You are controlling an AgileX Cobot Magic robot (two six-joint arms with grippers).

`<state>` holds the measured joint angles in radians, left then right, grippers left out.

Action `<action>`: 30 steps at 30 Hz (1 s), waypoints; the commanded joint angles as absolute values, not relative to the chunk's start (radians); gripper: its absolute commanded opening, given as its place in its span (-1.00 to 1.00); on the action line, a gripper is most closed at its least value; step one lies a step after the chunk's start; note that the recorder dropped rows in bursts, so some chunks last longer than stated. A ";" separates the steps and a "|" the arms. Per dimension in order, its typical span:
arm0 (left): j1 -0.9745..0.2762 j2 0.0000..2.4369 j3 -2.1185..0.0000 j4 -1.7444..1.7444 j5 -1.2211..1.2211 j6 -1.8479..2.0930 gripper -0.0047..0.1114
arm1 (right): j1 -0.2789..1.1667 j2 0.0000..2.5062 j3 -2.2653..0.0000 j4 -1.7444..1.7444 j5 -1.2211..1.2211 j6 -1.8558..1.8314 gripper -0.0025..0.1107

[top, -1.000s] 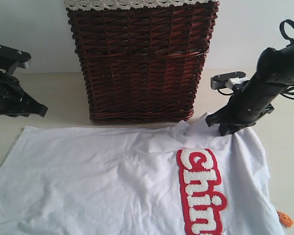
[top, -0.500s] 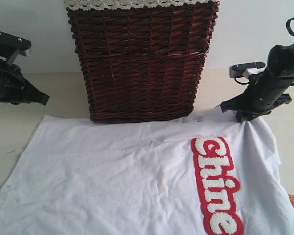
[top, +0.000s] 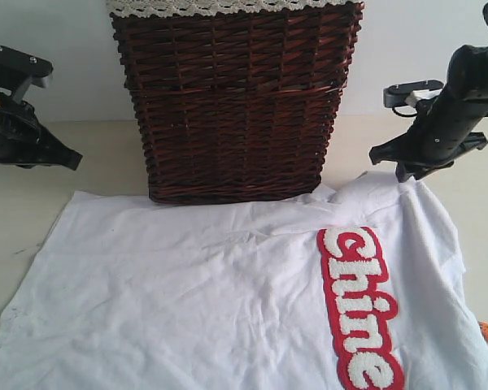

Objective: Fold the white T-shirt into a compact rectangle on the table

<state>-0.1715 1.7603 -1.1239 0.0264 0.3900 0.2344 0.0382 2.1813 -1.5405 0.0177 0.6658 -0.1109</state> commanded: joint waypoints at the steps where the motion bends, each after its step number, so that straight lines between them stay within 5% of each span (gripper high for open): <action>1: -0.179 1.761 -1.129 0.017 0.426 0.261 -0.92 | 0.035 2.099 -1.554 0.055 0.727 -0.154 -0.46; 13: -0.317 1.761 -1.129 -0.350 0.619 0.706 -0.91 | 0.035 1.936 -1.548 0.080 0.967 -0.182 -0.46; 21: -0.439 1.761 -1.103 -0.388 0.673 0.807 -0.48 | 0.035 1.814 -1.372 0.203 0.876 -0.271 -0.46; 28: -0.444 1.761 -1.012 0.000 0.893 0.927 -0.46 | 0.139 1.798 -1.281 0.218 0.964 -0.504 -0.46; 30: -0.444 1.761 -0.989 0.065 0.902 0.927 -0.15 | 0.186 1.790 -1.281 0.181 0.962 -0.503 -0.46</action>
